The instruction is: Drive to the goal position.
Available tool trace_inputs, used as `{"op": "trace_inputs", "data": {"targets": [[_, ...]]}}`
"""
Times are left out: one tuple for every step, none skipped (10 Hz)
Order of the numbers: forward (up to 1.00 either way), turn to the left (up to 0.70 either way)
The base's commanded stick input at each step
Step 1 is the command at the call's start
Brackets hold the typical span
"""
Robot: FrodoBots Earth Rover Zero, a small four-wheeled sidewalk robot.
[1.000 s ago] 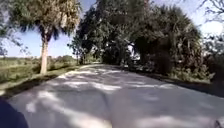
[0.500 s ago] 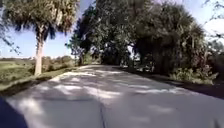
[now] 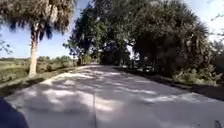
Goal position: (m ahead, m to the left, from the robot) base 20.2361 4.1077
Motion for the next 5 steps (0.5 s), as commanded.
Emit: {"op": "trace_inputs", "data": {"targets": [[0.7,0.0],[0.7,0.0],[0.7,0.0],[0.7,0.35],[0.7,0.35]]}}
